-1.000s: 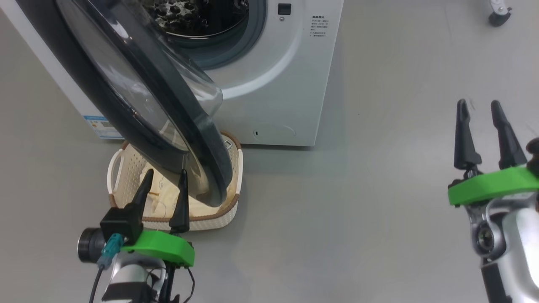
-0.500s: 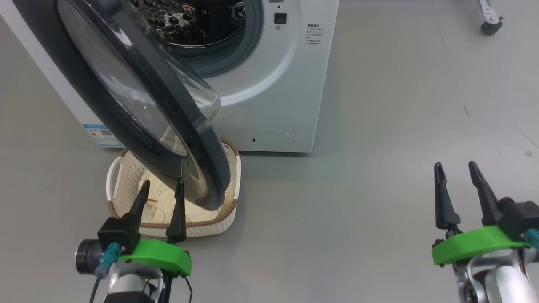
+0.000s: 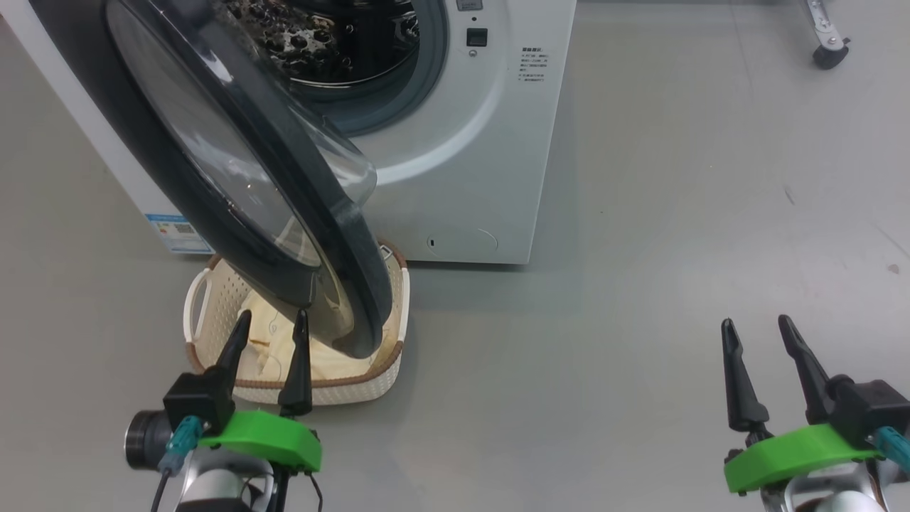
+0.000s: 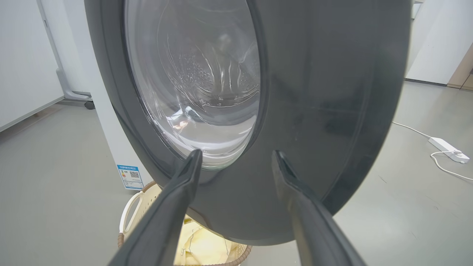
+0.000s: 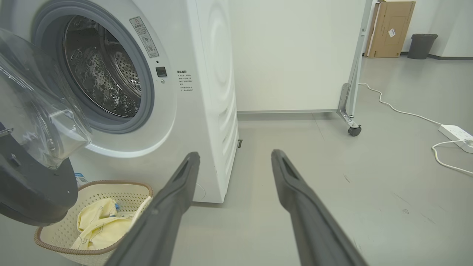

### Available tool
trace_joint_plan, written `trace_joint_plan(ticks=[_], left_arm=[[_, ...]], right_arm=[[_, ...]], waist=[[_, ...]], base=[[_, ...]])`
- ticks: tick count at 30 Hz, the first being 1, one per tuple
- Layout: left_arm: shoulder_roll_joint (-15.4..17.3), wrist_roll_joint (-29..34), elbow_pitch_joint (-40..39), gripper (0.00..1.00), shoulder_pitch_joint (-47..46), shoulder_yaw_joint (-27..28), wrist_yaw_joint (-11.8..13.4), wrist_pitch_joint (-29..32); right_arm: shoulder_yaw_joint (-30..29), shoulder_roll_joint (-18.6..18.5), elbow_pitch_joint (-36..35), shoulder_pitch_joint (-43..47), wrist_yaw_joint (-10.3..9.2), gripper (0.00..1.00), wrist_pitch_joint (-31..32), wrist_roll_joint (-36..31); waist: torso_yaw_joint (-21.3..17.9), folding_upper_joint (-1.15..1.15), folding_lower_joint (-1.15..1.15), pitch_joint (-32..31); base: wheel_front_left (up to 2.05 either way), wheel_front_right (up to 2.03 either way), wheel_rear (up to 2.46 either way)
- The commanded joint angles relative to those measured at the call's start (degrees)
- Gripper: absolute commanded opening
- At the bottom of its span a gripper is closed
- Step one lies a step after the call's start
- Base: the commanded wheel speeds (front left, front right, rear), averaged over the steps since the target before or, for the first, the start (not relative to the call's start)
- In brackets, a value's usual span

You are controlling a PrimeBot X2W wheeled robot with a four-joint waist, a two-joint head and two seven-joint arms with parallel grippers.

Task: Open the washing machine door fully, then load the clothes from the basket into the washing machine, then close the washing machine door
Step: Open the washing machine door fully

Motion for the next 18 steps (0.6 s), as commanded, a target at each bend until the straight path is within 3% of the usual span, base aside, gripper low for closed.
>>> trace_joint_plan(ticks=[1, 18], left_arm=[[0.97, 0.41, -1.81, 1.00, -1.02, 2.22, -0.32, -0.40], [0.91, 0.09, -1.48, 1.00, -0.72, 2.09, -0.40, -0.40]], right_arm=[[0.96, -0.34, -2.07, -0.71, -0.01, 1.00, -0.56, 0.19], [1.17, -0.33, -1.67, -0.06, -0.01, 1.00, -0.24, 1.27]], waist=[[0.00, 0.00, 0.00, -0.12], [-0.24, 0.00, 0.00, -0.84]], base=[[0.00, 0.00, 0.00], [0.00, 0.00, 0.00]])
